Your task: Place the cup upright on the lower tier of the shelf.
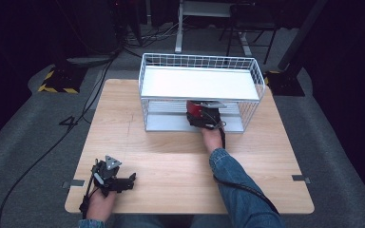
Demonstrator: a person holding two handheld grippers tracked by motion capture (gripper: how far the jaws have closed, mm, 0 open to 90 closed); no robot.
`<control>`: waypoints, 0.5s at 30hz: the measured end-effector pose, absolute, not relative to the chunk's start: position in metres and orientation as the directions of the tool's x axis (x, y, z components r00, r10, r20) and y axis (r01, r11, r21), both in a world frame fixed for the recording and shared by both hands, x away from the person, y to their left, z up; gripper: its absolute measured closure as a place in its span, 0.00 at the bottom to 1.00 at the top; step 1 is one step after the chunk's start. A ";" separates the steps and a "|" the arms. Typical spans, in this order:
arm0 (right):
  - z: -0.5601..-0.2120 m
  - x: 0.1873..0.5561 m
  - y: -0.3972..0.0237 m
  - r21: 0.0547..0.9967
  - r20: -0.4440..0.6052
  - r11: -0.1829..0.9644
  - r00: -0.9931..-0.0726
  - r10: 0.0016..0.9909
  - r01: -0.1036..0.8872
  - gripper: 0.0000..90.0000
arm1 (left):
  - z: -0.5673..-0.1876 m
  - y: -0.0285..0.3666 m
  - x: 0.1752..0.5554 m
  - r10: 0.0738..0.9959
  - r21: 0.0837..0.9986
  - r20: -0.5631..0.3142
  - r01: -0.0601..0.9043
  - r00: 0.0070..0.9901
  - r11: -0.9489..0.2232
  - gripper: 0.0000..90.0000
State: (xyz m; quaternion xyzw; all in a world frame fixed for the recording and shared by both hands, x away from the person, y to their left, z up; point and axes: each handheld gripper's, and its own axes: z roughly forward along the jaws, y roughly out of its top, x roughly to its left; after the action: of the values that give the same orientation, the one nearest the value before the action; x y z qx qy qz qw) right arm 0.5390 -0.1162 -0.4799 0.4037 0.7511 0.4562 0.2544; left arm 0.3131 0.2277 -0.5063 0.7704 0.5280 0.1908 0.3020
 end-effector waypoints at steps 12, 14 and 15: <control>-0.481 0.544 -0.114 0.887 0.015 0.227 -0.516 0.856 0.402 0.14 | -0.506 0.228 0.313 0.928 0.666 -0.022 0.698 0.372 -0.263 0.00; -0.482 0.544 -0.114 0.887 0.005 0.236 -0.519 0.854 0.397 0.12 | -0.506 0.227 0.313 0.930 0.665 -0.026 0.701 0.366 -0.258 0.00; -0.482 0.543 -0.113 0.887 0.001 0.239 -0.519 0.855 0.395 0.11 | -0.506 0.227 0.313 0.930 0.665 -0.026 0.701 0.365 -0.257 0.00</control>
State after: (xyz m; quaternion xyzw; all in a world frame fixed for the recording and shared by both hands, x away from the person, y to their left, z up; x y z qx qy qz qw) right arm 0.5433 -0.1135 -0.4820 0.4194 0.7448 0.4525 0.2543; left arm 0.3133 0.2273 -0.5062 0.7695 0.5301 0.1906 0.3010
